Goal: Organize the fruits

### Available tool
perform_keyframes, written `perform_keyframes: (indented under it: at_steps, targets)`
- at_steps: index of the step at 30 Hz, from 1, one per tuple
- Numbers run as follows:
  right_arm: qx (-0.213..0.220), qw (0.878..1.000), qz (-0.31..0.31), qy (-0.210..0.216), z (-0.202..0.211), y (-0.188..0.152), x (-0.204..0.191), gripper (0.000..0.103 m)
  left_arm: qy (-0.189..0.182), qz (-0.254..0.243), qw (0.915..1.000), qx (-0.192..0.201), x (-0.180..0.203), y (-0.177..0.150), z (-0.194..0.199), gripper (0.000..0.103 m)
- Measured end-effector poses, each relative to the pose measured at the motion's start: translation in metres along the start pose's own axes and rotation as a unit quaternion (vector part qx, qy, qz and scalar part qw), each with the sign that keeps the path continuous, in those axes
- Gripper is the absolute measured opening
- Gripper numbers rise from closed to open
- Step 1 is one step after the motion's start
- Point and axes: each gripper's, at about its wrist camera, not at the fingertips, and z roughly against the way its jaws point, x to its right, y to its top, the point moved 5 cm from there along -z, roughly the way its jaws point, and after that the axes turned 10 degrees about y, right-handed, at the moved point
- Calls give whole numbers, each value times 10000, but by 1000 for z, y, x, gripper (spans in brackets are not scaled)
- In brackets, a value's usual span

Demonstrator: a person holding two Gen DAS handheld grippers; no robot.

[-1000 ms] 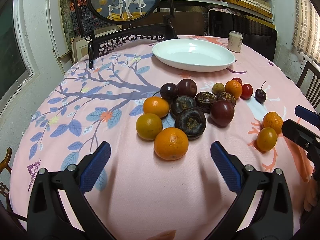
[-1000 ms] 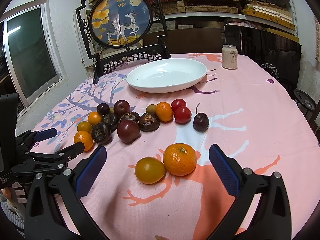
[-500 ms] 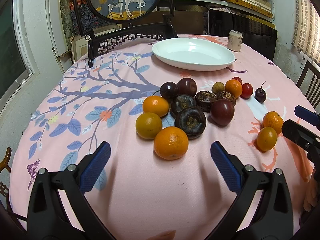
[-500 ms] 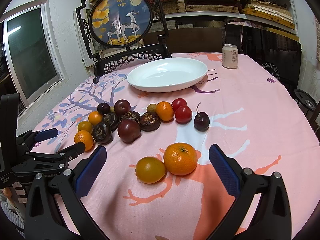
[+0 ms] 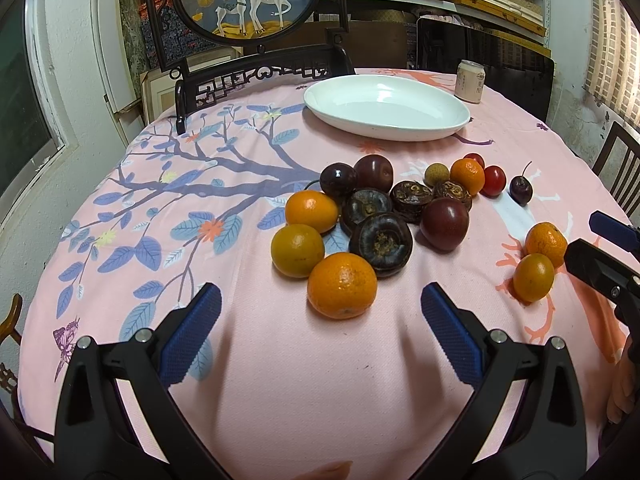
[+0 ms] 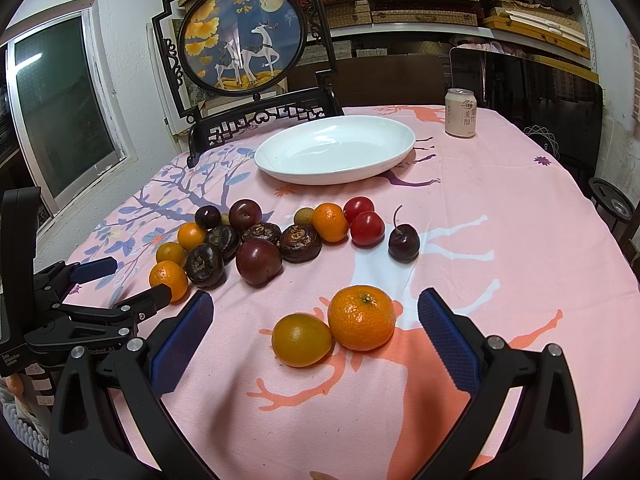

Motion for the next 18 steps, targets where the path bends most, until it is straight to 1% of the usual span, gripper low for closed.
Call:
perform_keyframes:
  at_steps: [13, 15, 18]
  targets:
    - [-49, 10000, -9, 41, -2, -2, -2, 102, 11, -2, 10000, -31, 3, -4, -3, 101]
    - [-107, 9999, -38, 65, -4, -4, -1, 102, 15, 16, 10000, -66, 3, -6, -4, 101]
    - [-325, 9993, -69, 180, -11, -8, 0, 102, 14, 89, 9997, -211, 1, -8, -9, 101]
